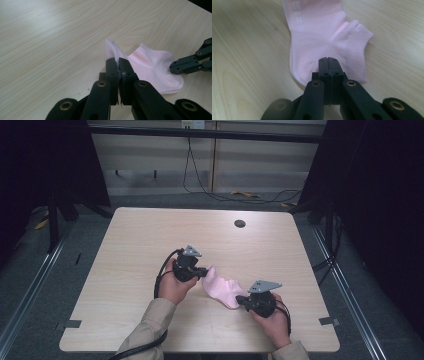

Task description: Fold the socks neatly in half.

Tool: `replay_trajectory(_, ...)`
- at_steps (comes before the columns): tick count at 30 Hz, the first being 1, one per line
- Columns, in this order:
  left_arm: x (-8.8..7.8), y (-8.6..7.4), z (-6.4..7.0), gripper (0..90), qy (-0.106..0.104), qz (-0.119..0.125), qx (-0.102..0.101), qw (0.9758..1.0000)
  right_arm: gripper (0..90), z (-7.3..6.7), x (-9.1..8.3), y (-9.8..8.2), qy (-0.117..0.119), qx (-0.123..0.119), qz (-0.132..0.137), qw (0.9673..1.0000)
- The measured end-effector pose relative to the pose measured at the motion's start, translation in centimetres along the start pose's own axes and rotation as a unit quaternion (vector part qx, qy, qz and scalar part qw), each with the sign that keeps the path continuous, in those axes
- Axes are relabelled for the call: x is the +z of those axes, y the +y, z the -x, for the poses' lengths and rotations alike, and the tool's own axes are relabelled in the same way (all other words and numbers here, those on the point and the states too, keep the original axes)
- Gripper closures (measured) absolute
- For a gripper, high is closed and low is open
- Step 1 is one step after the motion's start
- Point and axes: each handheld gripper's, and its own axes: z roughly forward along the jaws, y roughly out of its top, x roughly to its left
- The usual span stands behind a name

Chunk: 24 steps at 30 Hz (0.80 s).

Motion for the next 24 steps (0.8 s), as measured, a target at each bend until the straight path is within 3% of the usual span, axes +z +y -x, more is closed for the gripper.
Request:
replay_trajectory(7, 0.2, 0.4, 1.2, 87.6, -0.018, 0.004, 0.016, 0.9997, 90.0, -0.2, 0.2, 0.0, 0.003, 0.0, 0.006, 1.0)
replay_trajectory(12, 0.3, 0.4, 1.5, 87.5, -0.02, 0.001, 0.019, 0.9996, 90.0, 0.5, -1.3, 0.3, -0.003, 0.014, 0.033, 0.9994)
replay_trajectory(24, 0.5, 0.4, 2.8, 87.5, -0.034, -0.002, 0.029, 0.999, 90.0, 0.6, -0.5, -0.6, -0.004, 0.016, 0.002, 0.9999)
